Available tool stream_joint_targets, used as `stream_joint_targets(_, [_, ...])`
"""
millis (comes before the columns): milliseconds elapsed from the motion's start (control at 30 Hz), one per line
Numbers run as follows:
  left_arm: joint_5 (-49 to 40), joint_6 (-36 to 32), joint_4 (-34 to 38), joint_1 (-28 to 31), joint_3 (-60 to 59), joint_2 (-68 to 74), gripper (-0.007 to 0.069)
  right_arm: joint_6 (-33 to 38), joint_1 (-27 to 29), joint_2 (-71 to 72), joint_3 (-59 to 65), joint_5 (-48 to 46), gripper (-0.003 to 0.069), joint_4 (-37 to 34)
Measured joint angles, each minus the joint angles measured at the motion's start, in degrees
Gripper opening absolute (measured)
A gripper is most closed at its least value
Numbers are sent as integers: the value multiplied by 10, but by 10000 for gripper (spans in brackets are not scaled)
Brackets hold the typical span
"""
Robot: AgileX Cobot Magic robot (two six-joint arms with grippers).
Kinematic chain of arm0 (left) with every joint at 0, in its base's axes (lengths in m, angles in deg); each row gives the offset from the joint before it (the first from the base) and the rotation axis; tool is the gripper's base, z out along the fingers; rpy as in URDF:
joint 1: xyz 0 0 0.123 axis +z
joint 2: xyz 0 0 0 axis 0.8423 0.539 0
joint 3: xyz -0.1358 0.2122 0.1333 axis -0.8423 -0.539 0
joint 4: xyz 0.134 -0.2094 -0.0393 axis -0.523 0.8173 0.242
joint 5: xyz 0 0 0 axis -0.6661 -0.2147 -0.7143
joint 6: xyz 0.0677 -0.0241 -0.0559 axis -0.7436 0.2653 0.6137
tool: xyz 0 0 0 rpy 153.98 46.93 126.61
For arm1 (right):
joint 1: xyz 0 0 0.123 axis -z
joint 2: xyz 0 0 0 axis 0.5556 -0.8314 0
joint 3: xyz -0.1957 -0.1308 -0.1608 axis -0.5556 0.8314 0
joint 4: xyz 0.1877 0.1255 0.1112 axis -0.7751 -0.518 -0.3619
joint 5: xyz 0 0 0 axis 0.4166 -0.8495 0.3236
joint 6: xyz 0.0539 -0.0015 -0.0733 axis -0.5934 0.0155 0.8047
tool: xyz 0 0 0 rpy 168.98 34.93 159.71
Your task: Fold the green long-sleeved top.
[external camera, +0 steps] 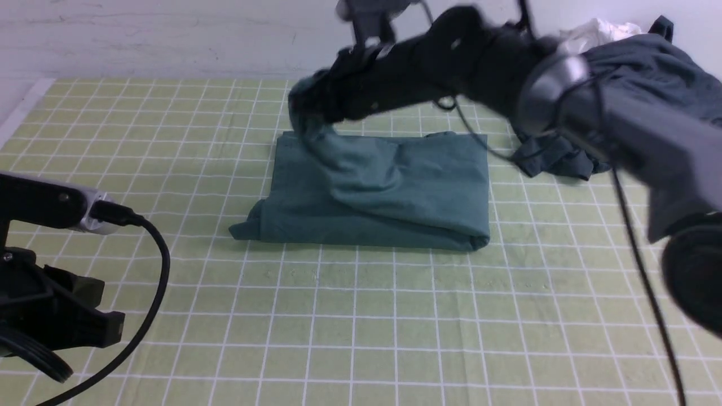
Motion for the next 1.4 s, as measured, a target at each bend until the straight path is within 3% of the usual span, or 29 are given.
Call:
stream_joint_targets(233, [-15,0,1,0,0,0,-4,2,-20,-14,1,32,327,-1])
stream_joint_targets(333, [-15,0,2,0,0,0,-4,2,-21,1,-4,35,350,-2])
stream_joint_targets(467, [-15,0,15,0,0,0,-4,2,-21,9,-7,39,318,-2])
stream_joint_targets(800, [-15,0,43,0,0,0,-4,11,-47,-73,-7,60,15,-4])
stream_joint_targets(1100, [-19,-16,50,0,0,-15,-4,52,-70,-90,-7,151,-13,-1])
stream_joint_targets(1400, [12,-72,51,0,-20,-210,-4,88,-70,119,-7,67,-10,151])
